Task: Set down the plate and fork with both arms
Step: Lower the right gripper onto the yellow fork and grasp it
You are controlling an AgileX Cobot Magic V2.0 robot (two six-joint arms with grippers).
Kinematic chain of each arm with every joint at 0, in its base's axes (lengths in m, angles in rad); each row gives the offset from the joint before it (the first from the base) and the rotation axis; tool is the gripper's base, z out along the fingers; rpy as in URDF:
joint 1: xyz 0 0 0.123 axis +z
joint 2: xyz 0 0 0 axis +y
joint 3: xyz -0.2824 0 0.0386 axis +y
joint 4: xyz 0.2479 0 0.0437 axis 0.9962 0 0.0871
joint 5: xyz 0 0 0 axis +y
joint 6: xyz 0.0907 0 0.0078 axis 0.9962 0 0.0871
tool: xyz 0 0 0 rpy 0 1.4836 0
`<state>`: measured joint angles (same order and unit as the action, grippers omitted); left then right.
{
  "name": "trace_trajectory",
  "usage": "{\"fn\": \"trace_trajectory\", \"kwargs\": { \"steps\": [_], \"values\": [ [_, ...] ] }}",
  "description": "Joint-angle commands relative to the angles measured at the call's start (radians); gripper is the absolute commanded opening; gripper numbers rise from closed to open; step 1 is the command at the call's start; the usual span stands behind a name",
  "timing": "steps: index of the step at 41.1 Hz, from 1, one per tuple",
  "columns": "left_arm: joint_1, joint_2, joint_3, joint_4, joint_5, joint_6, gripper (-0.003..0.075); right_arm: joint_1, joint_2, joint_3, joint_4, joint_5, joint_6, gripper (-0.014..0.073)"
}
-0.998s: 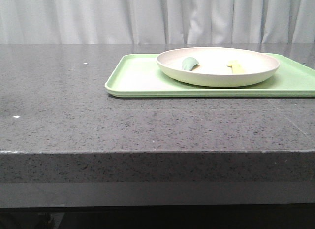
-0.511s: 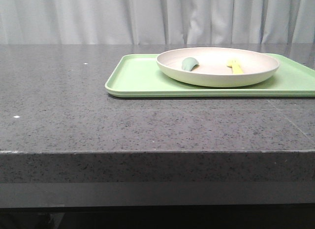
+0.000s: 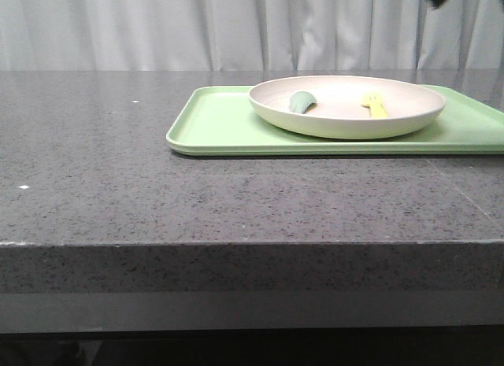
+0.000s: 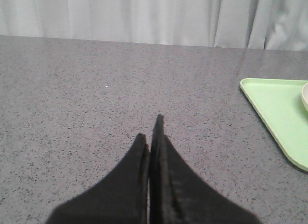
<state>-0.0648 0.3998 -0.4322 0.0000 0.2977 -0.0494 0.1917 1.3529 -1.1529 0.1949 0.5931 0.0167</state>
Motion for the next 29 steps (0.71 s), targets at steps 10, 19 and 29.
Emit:
{"fn": "trace_trajectory", "kwargs": {
  "steps": [10,19,29],
  "values": [
    [0.0,0.005,-0.027,-0.006,-0.089,0.001,-0.0018,0.019,0.316,-0.317,-0.016,0.114,0.114,0.0582],
    [0.0,0.005,-0.027,-0.006,-0.089,0.001,-0.0018,0.019,0.418,-0.368,-0.016,0.127,0.115,0.0582],
    [0.0,0.005,-0.027,-0.006,-0.089,0.001,-0.0018,0.019,0.457,-0.368,-0.016,0.125,0.115,0.0582]
  ]
}}
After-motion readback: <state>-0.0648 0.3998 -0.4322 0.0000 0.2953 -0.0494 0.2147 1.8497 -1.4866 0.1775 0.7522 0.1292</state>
